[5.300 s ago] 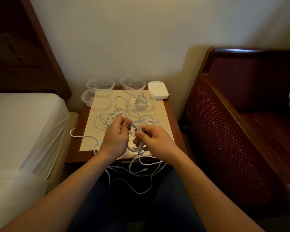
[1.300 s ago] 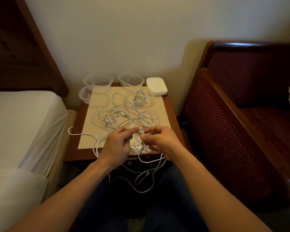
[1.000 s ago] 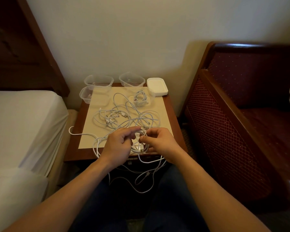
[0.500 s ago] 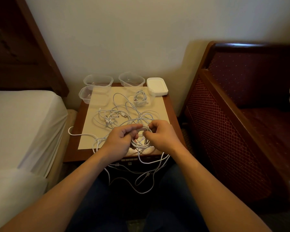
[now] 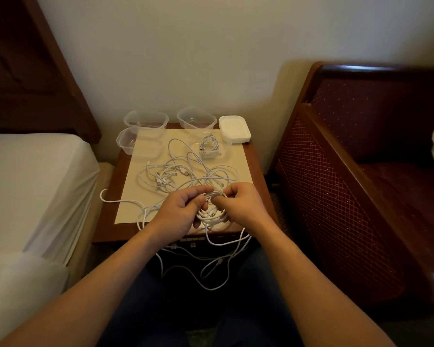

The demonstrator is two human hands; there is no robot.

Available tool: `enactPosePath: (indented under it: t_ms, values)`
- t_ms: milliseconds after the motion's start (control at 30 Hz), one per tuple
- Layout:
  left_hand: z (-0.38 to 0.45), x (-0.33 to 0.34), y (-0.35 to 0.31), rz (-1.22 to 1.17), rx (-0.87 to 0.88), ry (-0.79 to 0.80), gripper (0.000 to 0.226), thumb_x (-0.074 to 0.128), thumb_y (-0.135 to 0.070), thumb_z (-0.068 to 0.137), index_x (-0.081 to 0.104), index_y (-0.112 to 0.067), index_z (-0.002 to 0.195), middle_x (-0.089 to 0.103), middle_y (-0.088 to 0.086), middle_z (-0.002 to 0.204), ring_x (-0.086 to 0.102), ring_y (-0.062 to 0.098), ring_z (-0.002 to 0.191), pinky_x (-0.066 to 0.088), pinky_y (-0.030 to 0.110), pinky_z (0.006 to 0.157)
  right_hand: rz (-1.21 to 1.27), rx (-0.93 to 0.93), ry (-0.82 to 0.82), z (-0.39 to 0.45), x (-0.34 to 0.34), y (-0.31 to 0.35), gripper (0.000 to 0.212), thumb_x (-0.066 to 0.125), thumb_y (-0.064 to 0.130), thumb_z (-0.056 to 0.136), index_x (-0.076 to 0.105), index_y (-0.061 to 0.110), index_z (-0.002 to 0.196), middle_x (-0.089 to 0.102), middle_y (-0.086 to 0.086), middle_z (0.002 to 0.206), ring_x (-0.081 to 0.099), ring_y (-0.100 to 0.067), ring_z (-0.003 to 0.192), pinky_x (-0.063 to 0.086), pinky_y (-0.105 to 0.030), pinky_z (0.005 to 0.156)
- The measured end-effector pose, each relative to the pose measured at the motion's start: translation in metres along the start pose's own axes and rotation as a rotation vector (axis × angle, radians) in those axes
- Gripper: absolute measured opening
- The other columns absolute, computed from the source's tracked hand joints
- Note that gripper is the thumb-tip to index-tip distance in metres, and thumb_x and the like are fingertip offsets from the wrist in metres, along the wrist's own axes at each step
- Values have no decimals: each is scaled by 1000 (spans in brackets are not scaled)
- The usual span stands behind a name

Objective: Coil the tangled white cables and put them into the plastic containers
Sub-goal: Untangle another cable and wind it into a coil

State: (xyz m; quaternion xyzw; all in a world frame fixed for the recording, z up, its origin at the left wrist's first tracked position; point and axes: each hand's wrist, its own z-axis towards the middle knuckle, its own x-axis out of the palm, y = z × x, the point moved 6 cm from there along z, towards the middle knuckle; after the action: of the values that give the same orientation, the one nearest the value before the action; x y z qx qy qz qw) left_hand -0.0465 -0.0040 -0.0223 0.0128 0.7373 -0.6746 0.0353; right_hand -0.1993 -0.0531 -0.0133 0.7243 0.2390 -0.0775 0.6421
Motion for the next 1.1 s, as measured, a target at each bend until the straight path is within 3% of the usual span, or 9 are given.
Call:
enactPosePath:
  t_ms: [67,133,267,433,567,767,867,933,1100]
  values:
    - [0,2,-1,-3,-3,8,29,48,-2,104,68,-15,121,57,4,75,49,12,61,45,24,47,-3,13,-29,-2,0,-2,19,78,20,82,66,7,75,69,-10,65,64,-12,50,56,-36,57]
    - [-2,3,3,5,-13,12,31,48,-2,105,69,-21,116,58,1,74,49,12,60,46,25,48,-196,-34,-52,-4,1,-2,17,74,29,85,65,17,78,66,3,68,63,-9,59,51,-32,58]
    - [-2,-2,10,128,11,11,38,48,-3,104,71,-33,109,61,-9,71,50,13,58,51,29,51,-488,-203,-37,-6,5,0,12,65,28,89,57,20,85,61,2,84,58,-20,77,49,-41,67]
    - [-2,-13,7,285,78,-45,30,51,-6,103,66,-31,109,67,-10,77,53,10,60,51,36,57,137,-38,275,-5,11,-18,17,74,21,92,61,10,91,75,-12,82,64,-15,63,54,-36,62]
    - [-4,-17,7,357,101,-128,26,51,-7,103,65,-29,111,69,-4,81,57,9,63,50,35,63,557,54,454,-11,10,-22,23,70,6,89,64,3,111,72,-17,89,67,-20,74,59,-32,70]
    - [-4,-17,-4,533,188,-122,25,53,-8,101,73,-22,103,67,-5,79,57,9,69,48,32,67,255,-27,532,-10,-5,-27,32,77,-6,81,68,12,105,71,-4,80,69,-17,77,60,-34,79]
    - [-2,-17,-7,544,166,-88,25,52,-9,102,72,-25,102,67,-5,79,58,8,71,47,28,69,-22,-123,525,-6,-16,-16,32,82,2,81,71,16,107,71,-7,83,66,-10,75,56,-22,73]
    - [-1,-19,-9,540,163,-75,26,52,-9,103,71,-28,99,67,-6,78,59,10,71,48,29,70,-162,-162,524,-4,-19,-9,34,83,8,82,72,17,112,73,-12,88,65,-11,77,55,-25,74]
    - [0,-25,-13,525,215,-175,26,54,-6,101,74,-22,101,68,-5,78,59,7,71,46,26,64,-91,-165,540,-6,-14,-2,37,75,8,90,66,30,118,67,-5,84,63,-13,78,54,-31,78]
